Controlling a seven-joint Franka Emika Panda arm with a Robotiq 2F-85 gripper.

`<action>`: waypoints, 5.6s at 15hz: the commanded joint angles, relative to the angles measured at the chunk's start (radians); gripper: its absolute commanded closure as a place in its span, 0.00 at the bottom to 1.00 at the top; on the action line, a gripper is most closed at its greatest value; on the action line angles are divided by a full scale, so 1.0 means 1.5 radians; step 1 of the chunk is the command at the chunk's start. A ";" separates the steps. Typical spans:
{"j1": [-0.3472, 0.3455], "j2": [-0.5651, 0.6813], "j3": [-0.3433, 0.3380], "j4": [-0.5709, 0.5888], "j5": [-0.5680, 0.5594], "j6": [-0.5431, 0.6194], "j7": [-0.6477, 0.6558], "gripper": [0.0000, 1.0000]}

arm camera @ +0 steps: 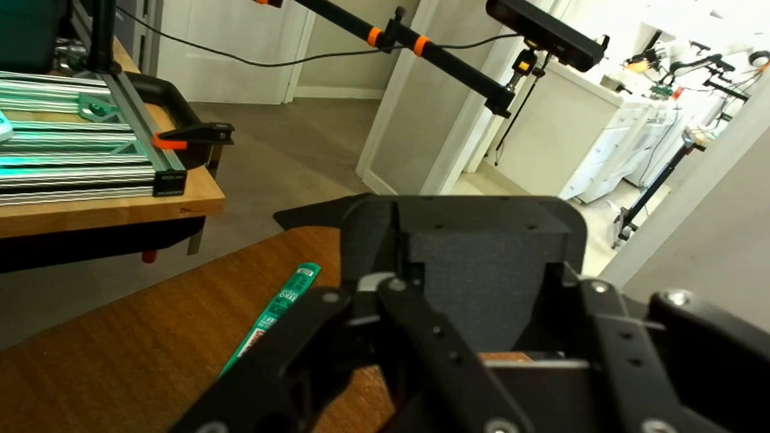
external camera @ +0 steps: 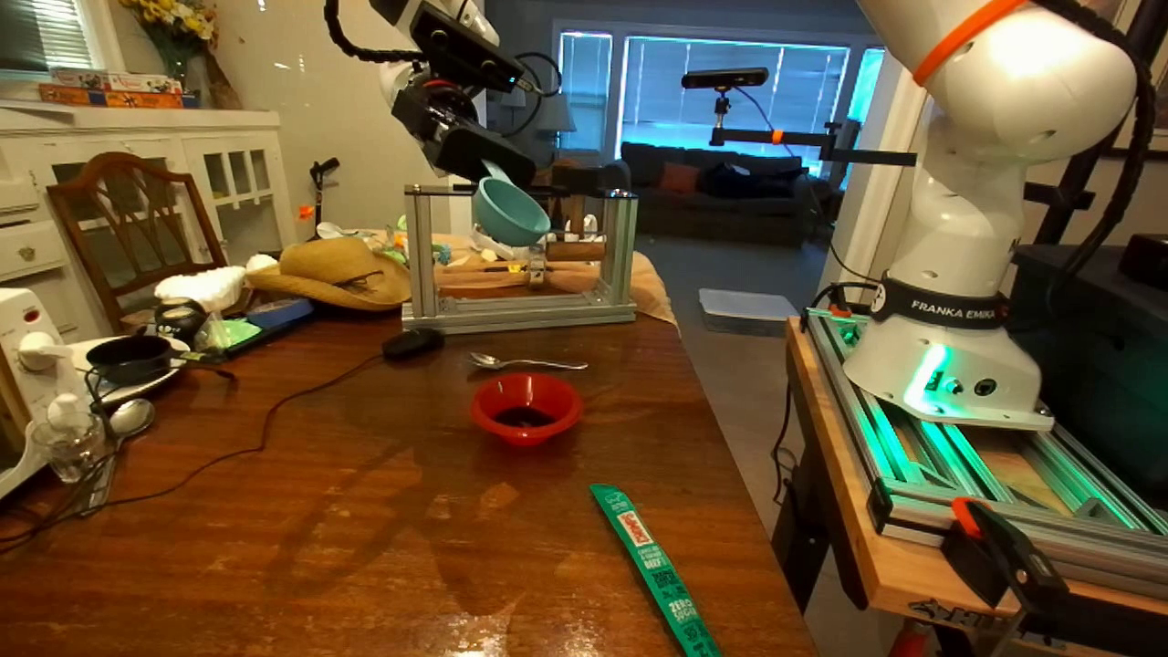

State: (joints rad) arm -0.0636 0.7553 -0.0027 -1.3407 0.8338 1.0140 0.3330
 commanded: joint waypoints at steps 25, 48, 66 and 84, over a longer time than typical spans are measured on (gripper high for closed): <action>-0.084 -0.066 -0.090 -0.068 0.072 0.012 -0.031 0.77; -0.029 -0.108 -0.073 -0.243 -0.151 0.271 -0.189 0.77; 0.020 -0.123 -0.037 -0.307 -0.287 0.459 -0.168 0.77; 0.100 -0.263 0.019 -0.487 -0.388 0.721 -0.159 0.77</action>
State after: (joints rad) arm 0.0784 0.4285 0.0164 -1.9852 0.2870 2.0055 0.0803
